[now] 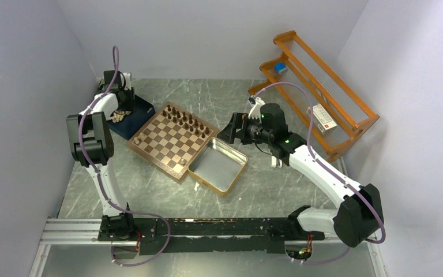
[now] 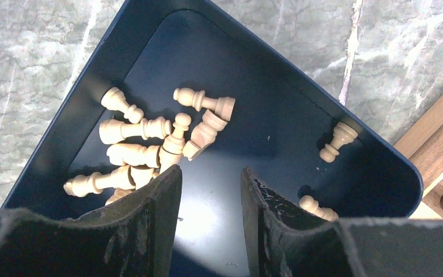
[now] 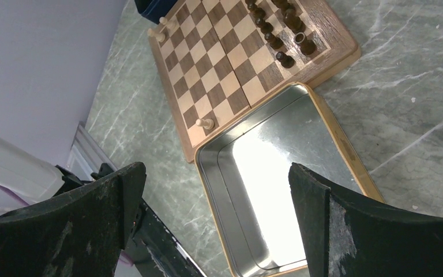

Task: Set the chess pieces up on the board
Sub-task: Pick up the chess piece from the storage box.

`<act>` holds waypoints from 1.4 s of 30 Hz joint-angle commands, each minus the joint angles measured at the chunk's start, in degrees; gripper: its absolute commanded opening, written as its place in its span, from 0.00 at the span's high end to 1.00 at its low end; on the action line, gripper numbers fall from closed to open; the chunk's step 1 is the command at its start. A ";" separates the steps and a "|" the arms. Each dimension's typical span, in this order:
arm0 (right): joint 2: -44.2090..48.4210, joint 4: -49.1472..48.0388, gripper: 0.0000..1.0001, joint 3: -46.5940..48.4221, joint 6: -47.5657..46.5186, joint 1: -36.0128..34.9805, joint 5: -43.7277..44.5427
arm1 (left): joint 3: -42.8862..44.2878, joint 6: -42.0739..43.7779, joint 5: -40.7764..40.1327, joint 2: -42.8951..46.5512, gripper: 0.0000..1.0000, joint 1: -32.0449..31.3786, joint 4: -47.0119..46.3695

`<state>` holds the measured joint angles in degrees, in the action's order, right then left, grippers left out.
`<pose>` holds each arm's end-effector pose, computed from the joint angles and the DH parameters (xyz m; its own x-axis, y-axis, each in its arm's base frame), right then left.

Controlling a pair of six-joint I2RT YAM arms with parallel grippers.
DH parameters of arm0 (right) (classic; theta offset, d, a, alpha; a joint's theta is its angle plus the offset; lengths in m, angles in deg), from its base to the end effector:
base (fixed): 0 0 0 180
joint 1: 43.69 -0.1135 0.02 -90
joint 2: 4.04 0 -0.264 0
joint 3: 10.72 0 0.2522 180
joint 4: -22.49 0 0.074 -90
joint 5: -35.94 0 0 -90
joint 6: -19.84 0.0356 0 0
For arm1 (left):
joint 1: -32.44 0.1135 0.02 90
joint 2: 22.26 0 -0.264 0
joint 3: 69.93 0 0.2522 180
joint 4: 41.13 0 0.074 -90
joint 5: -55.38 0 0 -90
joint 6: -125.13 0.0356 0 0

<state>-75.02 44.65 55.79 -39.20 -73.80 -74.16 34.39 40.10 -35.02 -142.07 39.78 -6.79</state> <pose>0.2373 0.1518 0.2953 -0.7116 0.1458 -0.6873 -0.4324 0.6802 0.5920 0.4611 0.0597 0.1915 -0.7665 -0.0114 -0.6422 -0.0661 0.9959 0.0612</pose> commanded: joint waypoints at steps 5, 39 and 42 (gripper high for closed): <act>-0.21 -1.04 0.00 1.24 -0.18 -0.06 0.23 | 4.26 1.78 0.82 -3.69 0.54 0.33 -2.25; -0.03 -0.82 0.00 1.13 -1.71 -0.04 1.05 | 4.76 2.12 0.49 -7.59 0.66 0.23 -1.14; -0.04 -0.89 0.00 1.25 -1.76 -0.06 0.99 | 5.71 1.55 0.49 -8.01 0.71 0.16 0.23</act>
<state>-75.52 44.68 56.30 -40.42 -73.80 -73.75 37.61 42.22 -34.37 -148.82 39.78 -8.71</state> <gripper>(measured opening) 0.997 0.308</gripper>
